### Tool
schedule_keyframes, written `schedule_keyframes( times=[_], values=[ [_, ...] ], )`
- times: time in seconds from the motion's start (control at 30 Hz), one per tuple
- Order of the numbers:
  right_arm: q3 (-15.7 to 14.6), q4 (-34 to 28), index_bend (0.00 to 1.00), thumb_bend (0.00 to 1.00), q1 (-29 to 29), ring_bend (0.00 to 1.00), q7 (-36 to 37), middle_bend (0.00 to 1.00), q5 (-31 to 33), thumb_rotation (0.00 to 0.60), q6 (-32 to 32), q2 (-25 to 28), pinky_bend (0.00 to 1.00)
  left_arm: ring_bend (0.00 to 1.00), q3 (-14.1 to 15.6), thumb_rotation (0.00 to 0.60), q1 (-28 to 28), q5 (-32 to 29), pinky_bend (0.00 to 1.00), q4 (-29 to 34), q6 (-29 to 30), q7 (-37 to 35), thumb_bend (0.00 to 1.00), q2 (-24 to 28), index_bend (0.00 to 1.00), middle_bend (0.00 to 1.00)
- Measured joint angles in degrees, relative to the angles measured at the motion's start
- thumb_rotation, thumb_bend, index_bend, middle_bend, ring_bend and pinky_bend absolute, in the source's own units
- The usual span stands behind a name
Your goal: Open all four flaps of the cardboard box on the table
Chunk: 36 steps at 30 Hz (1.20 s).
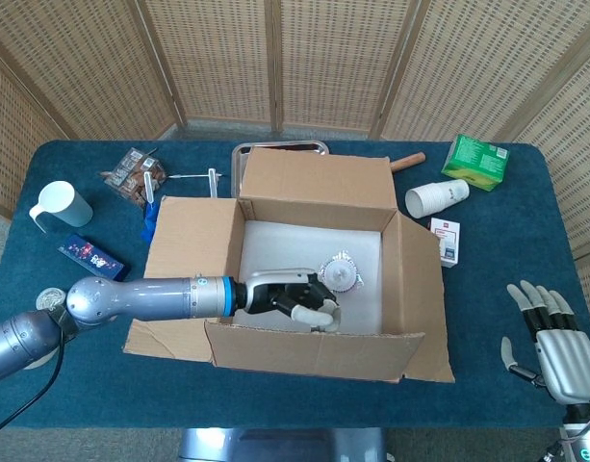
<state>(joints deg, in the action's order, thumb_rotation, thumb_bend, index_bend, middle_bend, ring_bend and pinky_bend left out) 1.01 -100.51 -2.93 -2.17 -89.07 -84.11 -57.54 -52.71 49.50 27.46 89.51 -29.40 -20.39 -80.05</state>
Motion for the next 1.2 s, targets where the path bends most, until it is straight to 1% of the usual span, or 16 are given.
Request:
schedule_keyframes(
  times=[0.17,0.4,0.6,0.73,1.03,1.1,1.2],
  values=[
    [0.1,0.0,0.0,0.55,0.0,0.0,-0.1,0.0,0.2,0.272,0.0,0.0,0.0,0.51,0.6,0.396,-0.1,-0.3,0.52,0.5,-1.3,0.7,0.0,-0.4,0.69,0.56],
    [0.1,0.1,0.0,0.55,-0.1,0.0,-0.2,0.0,0.3,0.271,0.1,-0.1,0.0,0.51,1.2,0.392,-0.9,-0.9,0.52,1.8,-3.3,2.3,0.0,-1.0,0.69,0.56],
    [0.3,0.1,0.0,0.55,0.0,0.0,-0.3,0.0,0.6,0.273,-0.1,-0.1,0.0,0.51,2.2,0.381,-1.3,-1.2,0.52,2.4,-5.1,3.3,0.0,-1.5,0.69,0.56],
    [0.3,0.0,0.0,0.55,0.0,0.0,-0.3,0.0,0.6,0.271,-0.2,0.0,0.0,0.51,3.4,0.368,-1.2,-1.1,0.52,2.4,-6.6,4.0,0.0,-1.6,0.69,0.57],
    [0.3,0.0,0.0,0.55,0.1,0.0,-0.3,0.0,0.6,0.27,-0.2,0.1,0.0,0.51,6.4,0.366,0.0,0.1,0.52,2.4,-8.4,4.7,0.0,-1.2,0.68,0.56],
    [0.3,-0.1,0.0,0.55,0.1,0.0,-0.2,0.0,0.6,0.269,-0.2,0.1,0.0,0.51,6.3,0.351,0.0,0.5,0.52,2.5,-8.0,5.4,0.0,-1.1,0.68,0.56],
    [0.3,-0.1,0.0,0.55,0.1,0.0,-0.2,0.0,0.6,0.269,-0.3,0.2,0.0,0.5,6.0,0.315,-0.5,1.8,0.5,3.1,-6.0,7.4,0.0,-0.7,0.67,0.55]
  ],
)
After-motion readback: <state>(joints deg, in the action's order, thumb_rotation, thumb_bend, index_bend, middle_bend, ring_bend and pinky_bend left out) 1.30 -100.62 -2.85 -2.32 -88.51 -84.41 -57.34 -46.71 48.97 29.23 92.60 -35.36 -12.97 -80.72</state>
